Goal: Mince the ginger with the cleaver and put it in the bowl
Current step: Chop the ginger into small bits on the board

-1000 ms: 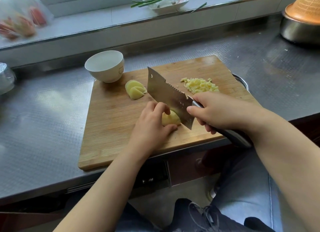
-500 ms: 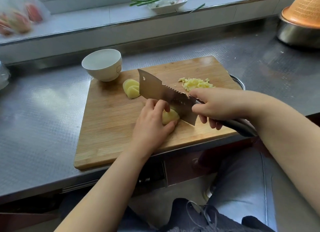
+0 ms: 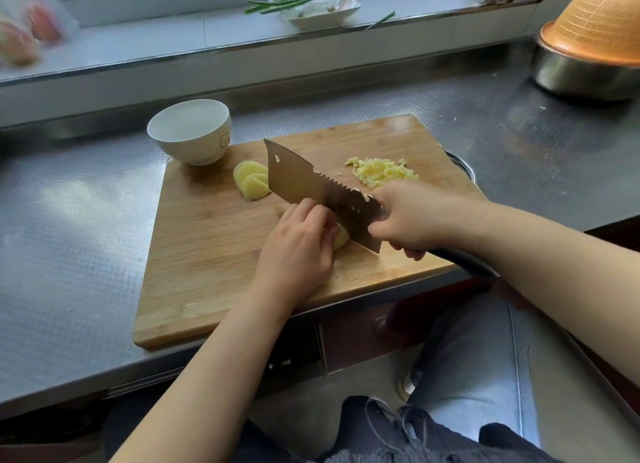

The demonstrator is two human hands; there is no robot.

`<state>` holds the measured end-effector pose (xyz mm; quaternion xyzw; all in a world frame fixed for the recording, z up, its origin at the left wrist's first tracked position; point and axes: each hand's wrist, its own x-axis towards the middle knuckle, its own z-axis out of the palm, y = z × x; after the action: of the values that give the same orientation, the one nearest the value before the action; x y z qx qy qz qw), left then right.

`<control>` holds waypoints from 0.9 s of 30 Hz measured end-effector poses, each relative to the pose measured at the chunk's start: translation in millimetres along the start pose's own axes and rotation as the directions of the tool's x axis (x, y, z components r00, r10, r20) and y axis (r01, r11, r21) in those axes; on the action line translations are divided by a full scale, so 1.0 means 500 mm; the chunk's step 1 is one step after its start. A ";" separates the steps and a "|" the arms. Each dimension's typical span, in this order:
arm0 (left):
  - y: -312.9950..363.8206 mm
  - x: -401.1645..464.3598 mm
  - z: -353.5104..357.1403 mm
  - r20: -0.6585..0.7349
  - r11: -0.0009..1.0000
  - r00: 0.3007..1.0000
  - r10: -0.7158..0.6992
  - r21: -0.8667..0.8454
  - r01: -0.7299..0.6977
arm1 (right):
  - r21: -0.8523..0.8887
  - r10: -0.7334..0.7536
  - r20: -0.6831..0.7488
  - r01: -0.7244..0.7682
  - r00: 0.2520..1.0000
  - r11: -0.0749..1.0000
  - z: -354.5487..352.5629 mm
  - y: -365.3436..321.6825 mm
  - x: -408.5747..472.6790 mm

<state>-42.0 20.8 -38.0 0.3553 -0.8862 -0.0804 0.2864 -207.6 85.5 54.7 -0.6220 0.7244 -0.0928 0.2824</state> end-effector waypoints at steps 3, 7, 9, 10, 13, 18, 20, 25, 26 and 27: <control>0.002 -0.001 0.000 -0.017 1.000 1.000 0.005 -0.001 -0.005 | 0.002 0.003 -0.031 -0.003 1.000 1.000 -0.017 -0.003 -0.001; 0.003 -0.003 -0.001 -0.039 1.000 0.999 -0.006 0.001 0.006 | 0.001 -0.012 -0.025 0.012 1.000 1.000 -0.043 -0.017 -0.004; 0.002 -0.003 -0.001 -0.033 1.000 0.999 -0.010 -0.003 0.010 | -0.027 -0.005 -0.007 0.004 1.000 1.000 -0.049 -0.023 -0.004; 0.002 -0.003 -0.002 -0.031 1.000 0.999 -0.013 -0.009 0.012 | -0.042 0.003 0.005 -0.003 1.000 0.999 -0.049 -0.026 -0.003; 0.003 -0.003 -0.004 -0.040 1.000 0.999 -0.003 -0.027 0.002 | -0.068 0.030 0.043 -0.027 0.999 0.997 -0.048 -0.034 0.002; 0.000 -0.006 -0.001 -0.054 1.000 0.999 0.000 -0.019 -0.001 | -0.130 0.092 0.102 -0.079 0.991 0.988 -0.057 -0.060 0.020; -0.002 -0.007 0.001 -0.062 1.000 0.998 -0.001 -0.004 0.000 | -0.163 0.108 0.120 -0.088 0.987 0.983 -0.054 -0.069 0.026; 0.000 -0.008 0.001 -0.082 1.000 0.997 -0.012 -0.008 0.011 | -0.139 0.107 0.095 -0.093 0.990 0.986 -0.015 -0.049 0.019; 0.000 -0.008 0.000 -0.083 1.000 0.996 -0.013 -0.019 0.012 | -0.112 0.103 0.072 -0.095 0.992 0.989 -0.005 -0.038 0.014; 0.000 -0.008 -0.001 -0.085 0.999 0.996 -0.016 -0.030 0.014 | -0.074 0.101 0.049 -0.097 0.994 0.992 0.004 -0.027 0.010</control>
<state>-39.4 23.5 -39.5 0.3607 -0.8691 -0.0805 0.3287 -195.4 78.3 58.4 -0.5973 0.7495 -0.0361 0.2832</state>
